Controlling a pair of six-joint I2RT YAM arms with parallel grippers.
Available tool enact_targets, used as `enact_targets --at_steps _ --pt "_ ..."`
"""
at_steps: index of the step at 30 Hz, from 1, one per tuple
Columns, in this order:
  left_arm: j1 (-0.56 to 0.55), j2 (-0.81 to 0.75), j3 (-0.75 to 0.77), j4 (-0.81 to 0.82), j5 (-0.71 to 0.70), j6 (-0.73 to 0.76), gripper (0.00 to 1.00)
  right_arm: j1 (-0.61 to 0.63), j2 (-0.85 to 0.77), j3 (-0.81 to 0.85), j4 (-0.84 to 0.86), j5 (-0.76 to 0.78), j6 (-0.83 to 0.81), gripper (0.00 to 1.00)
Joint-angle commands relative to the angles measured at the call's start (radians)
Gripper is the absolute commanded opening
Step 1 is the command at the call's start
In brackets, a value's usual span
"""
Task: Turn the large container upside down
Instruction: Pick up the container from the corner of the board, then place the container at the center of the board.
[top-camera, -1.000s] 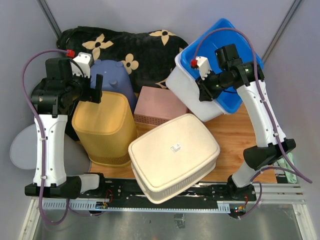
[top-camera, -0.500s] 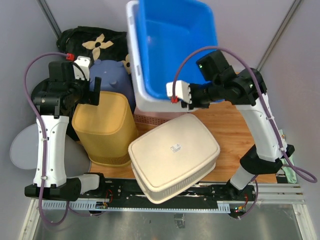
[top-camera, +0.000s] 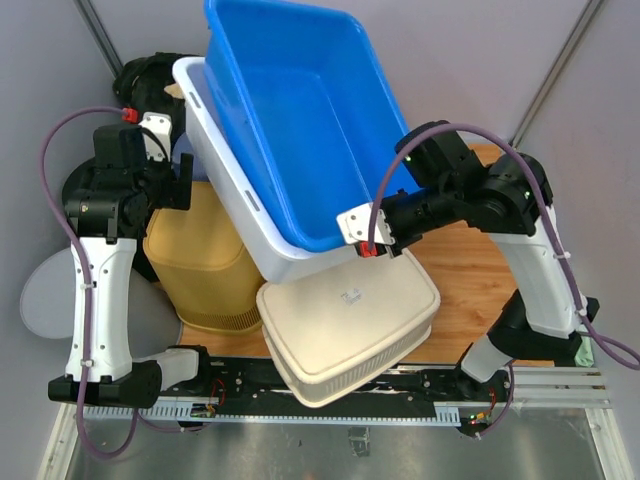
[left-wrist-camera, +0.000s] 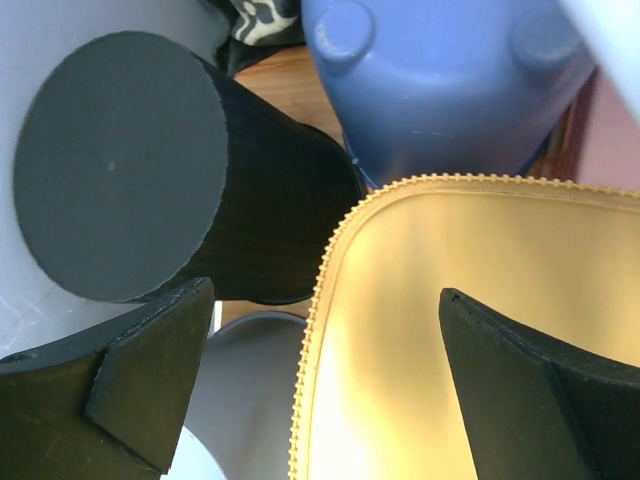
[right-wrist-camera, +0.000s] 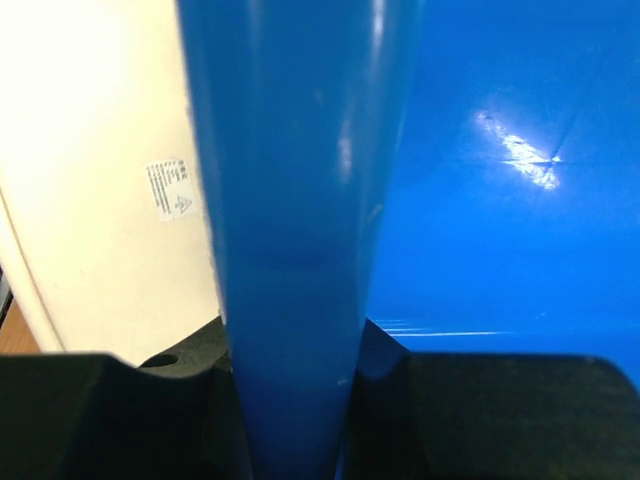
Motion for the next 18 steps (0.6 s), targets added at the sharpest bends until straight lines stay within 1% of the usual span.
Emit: enact_targets --at_steps 1,6,14,18 --pt "-0.001 -0.008 0.034 0.050 -0.109 0.008 0.99 -0.004 -0.151 -0.033 0.010 0.033 -0.148 0.00" --pt "-0.001 -0.003 0.070 0.049 -0.175 0.030 0.99 -0.004 -0.223 -0.151 0.008 0.208 -0.130 0.00" --pt "0.004 -0.016 0.030 0.075 -0.255 0.035 0.99 -0.007 -0.349 -0.327 0.007 0.247 -0.104 0.00" --pt "0.018 -0.013 0.030 0.078 -0.276 0.038 0.99 -0.022 -0.424 -0.432 0.006 0.295 -0.089 0.00"
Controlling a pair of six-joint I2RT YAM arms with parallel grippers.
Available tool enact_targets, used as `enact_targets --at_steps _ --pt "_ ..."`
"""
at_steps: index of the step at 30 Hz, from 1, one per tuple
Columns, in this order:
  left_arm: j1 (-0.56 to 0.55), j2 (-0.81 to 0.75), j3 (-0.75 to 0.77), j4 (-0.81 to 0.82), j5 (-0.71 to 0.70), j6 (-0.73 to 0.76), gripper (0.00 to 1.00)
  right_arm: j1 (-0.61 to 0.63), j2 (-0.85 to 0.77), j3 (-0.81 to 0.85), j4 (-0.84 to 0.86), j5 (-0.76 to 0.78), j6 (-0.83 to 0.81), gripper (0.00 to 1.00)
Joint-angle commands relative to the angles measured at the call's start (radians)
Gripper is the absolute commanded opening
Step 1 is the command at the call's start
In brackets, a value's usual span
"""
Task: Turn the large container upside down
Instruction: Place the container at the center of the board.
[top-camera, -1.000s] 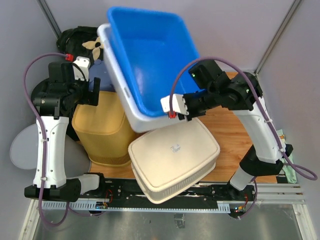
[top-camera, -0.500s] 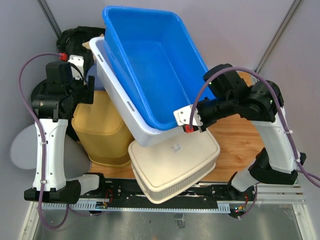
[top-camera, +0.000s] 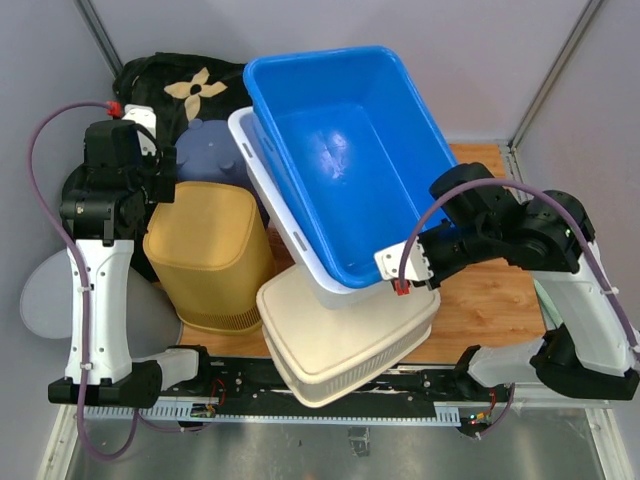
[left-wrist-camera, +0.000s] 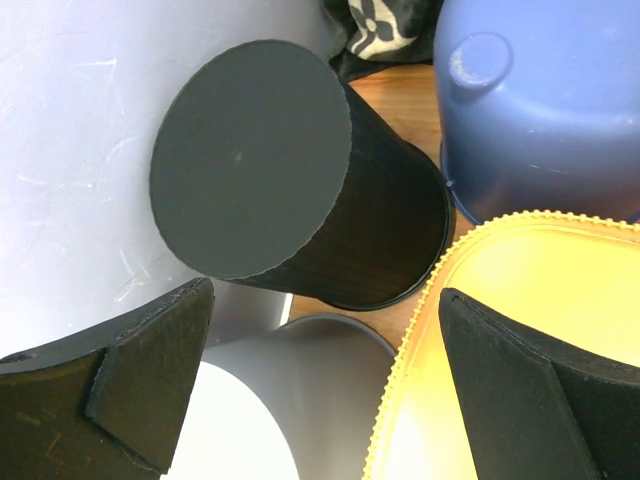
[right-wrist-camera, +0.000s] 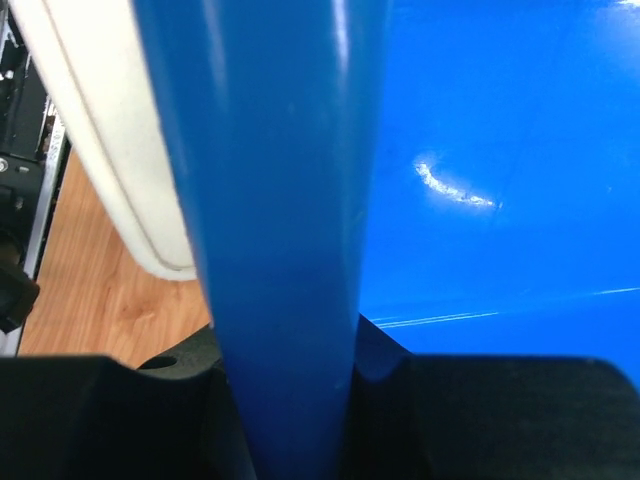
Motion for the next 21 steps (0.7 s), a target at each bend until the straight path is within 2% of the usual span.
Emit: enact_targets --at_steps 1,13,21 --pt "0.019 -0.014 -0.005 0.035 -0.052 0.008 0.99 -0.027 -0.150 -0.048 0.007 0.082 -0.057 0.00" --pt "0.057 0.002 -0.023 0.033 -0.033 -0.007 0.99 -0.152 -0.327 -0.309 0.006 -0.213 0.000 0.00" --pt "0.068 -0.002 -0.024 0.034 -0.017 -0.012 0.99 -0.171 -0.313 -0.351 0.006 -0.315 0.029 0.00"
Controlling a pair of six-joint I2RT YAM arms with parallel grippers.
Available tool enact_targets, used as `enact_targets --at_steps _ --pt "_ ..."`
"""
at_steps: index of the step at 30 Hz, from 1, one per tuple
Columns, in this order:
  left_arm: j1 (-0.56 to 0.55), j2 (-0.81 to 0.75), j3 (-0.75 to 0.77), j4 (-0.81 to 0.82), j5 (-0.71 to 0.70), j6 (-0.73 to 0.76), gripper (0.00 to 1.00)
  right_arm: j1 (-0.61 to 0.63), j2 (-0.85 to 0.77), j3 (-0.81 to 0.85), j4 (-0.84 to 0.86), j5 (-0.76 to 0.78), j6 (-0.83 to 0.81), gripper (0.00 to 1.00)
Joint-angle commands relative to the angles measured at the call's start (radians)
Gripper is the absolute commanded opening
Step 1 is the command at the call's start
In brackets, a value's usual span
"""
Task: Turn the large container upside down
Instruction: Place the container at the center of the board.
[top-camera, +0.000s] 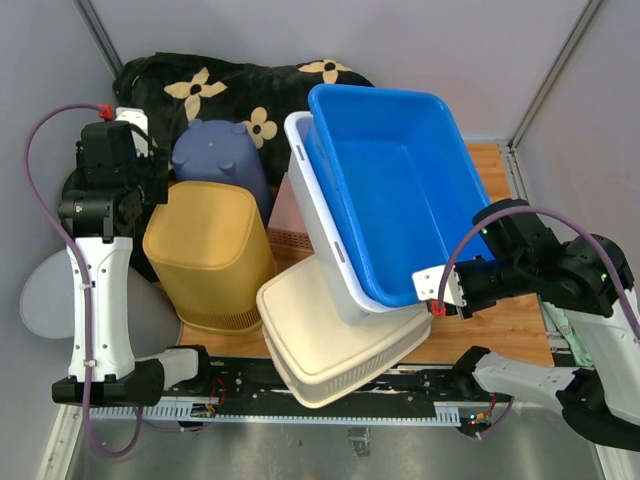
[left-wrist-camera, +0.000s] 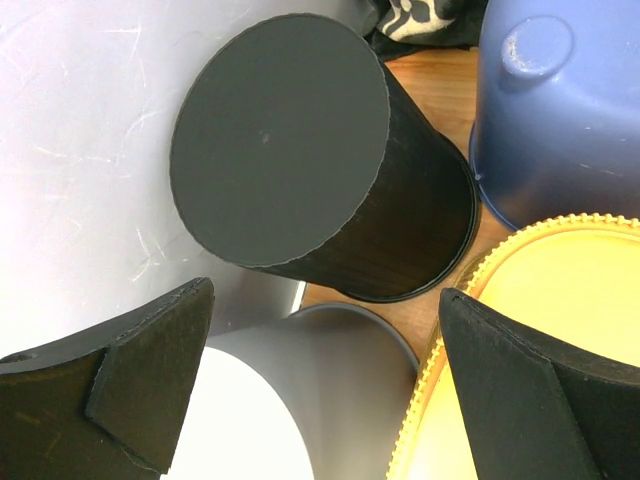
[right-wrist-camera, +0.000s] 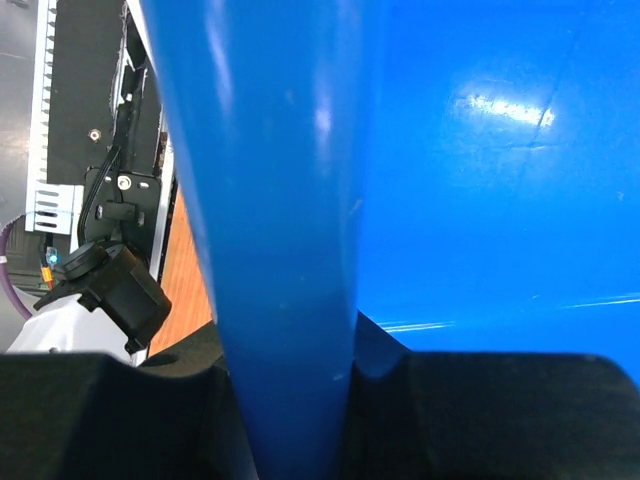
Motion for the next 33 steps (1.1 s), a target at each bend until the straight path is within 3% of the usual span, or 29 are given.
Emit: enact_targets --at_steps 1,9,14,17,20,22,28,33 --pt "0.013 -0.005 -0.001 0.029 0.013 -0.012 0.99 -0.007 0.005 0.024 0.006 -0.158 -0.030 0.00" --pt "0.013 -0.016 0.004 0.035 0.026 -0.011 0.99 -0.006 0.085 0.119 0.006 -0.220 -0.005 0.00" --pt "0.013 -0.019 0.012 0.034 0.038 -0.014 0.99 -0.006 0.125 0.173 0.007 -0.233 -0.002 0.12" --pt "0.013 -0.018 0.015 0.034 0.039 -0.012 0.99 -0.005 0.134 0.199 0.007 -0.233 -0.010 0.00" --pt "0.013 -0.017 0.022 0.035 0.039 -0.011 0.99 -0.005 0.146 0.211 0.008 -0.220 -0.015 0.00" --pt "0.013 -0.017 0.027 0.034 0.044 -0.011 0.99 -0.008 0.152 0.212 0.021 -0.172 -0.022 0.00" --pt "0.013 -0.033 0.019 0.031 0.076 -0.013 0.99 -0.080 0.101 0.049 0.205 0.206 -0.037 0.00" --pt "0.013 -0.055 -0.008 0.030 0.151 -0.018 0.99 -0.191 0.077 0.097 0.201 0.153 -0.021 0.00"
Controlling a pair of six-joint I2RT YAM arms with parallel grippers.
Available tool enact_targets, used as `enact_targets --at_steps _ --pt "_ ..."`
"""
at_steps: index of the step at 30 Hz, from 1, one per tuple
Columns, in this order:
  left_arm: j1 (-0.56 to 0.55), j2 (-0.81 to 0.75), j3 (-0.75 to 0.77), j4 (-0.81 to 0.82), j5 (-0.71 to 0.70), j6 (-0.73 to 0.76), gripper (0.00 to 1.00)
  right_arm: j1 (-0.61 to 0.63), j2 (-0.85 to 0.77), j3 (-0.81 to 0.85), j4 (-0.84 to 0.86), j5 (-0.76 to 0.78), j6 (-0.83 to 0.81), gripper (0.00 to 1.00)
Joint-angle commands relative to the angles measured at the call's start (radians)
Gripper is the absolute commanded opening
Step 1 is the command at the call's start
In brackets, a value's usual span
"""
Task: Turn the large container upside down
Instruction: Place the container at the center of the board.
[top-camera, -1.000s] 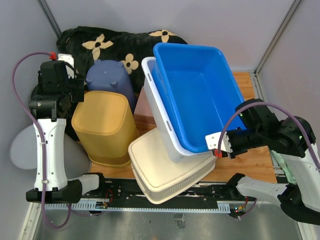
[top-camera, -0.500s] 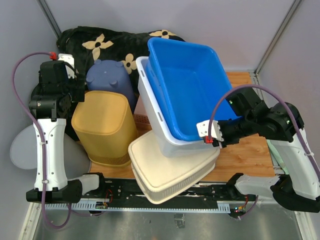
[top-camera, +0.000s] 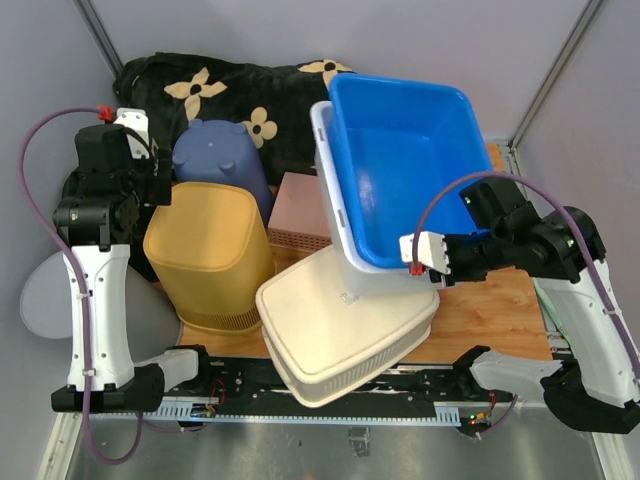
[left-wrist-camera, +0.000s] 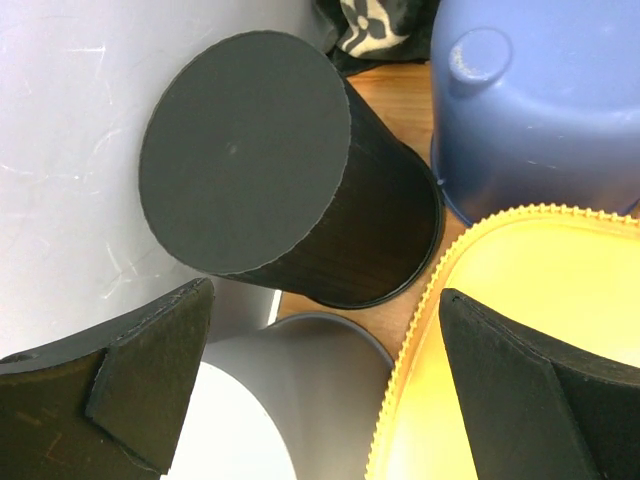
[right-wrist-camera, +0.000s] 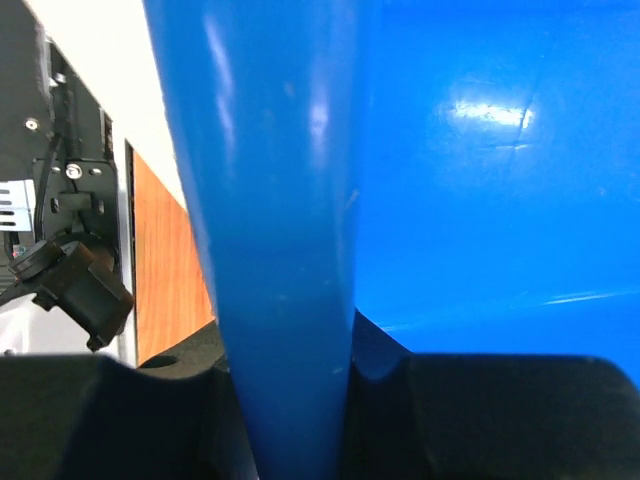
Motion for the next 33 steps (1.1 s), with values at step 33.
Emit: enact_targets --at_steps 33 --pt "0.007 -0.212 -0.180 0.038 0.149 0.030 0.99 -0.381 -0.142 -0.541 0.635 0.518 -0.045 0.00"
